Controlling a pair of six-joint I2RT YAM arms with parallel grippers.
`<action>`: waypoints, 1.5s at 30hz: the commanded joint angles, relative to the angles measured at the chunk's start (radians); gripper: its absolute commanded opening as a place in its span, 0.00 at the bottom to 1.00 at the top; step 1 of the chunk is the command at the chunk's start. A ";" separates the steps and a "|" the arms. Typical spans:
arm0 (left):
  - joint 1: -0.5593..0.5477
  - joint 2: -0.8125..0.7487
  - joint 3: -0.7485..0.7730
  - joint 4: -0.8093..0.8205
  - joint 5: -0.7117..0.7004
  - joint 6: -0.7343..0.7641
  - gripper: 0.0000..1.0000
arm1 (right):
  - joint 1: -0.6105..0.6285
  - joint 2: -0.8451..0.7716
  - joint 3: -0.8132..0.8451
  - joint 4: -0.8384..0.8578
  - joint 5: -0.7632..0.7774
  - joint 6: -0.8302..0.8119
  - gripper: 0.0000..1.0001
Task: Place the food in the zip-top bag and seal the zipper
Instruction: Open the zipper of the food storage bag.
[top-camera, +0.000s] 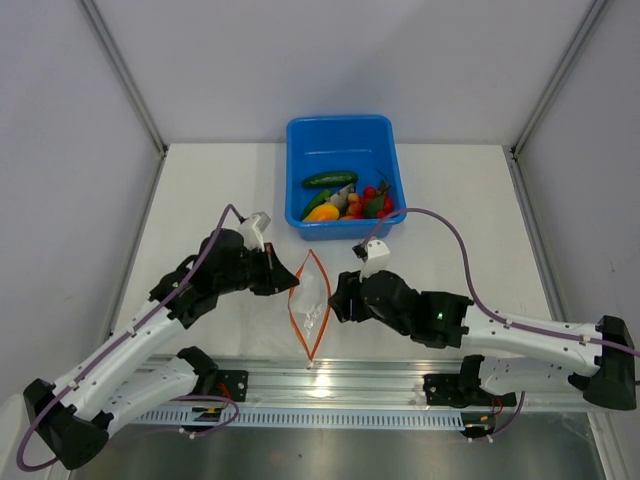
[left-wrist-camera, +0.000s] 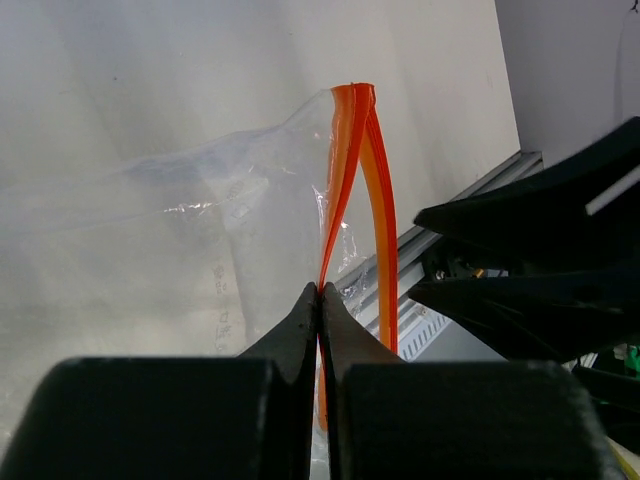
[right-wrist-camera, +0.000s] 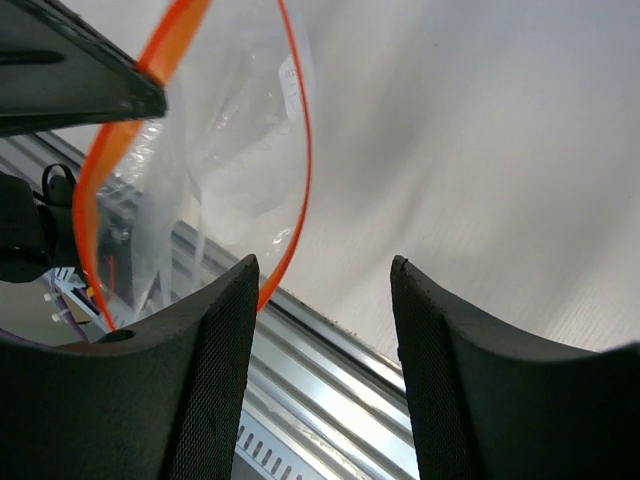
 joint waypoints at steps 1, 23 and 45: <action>-0.007 -0.033 0.043 0.029 0.047 0.002 0.01 | -0.028 0.016 -0.032 0.112 -0.116 0.019 0.58; -0.008 -0.134 -0.032 0.035 0.090 0.028 0.41 | 0.091 0.245 0.282 0.043 0.004 0.076 0.00; -0.008 -0.197 0.185 -0.277 -0.153 0.074 0.00 | -0.034 0.218 0.217 -0.206 0.107 0.139 0.00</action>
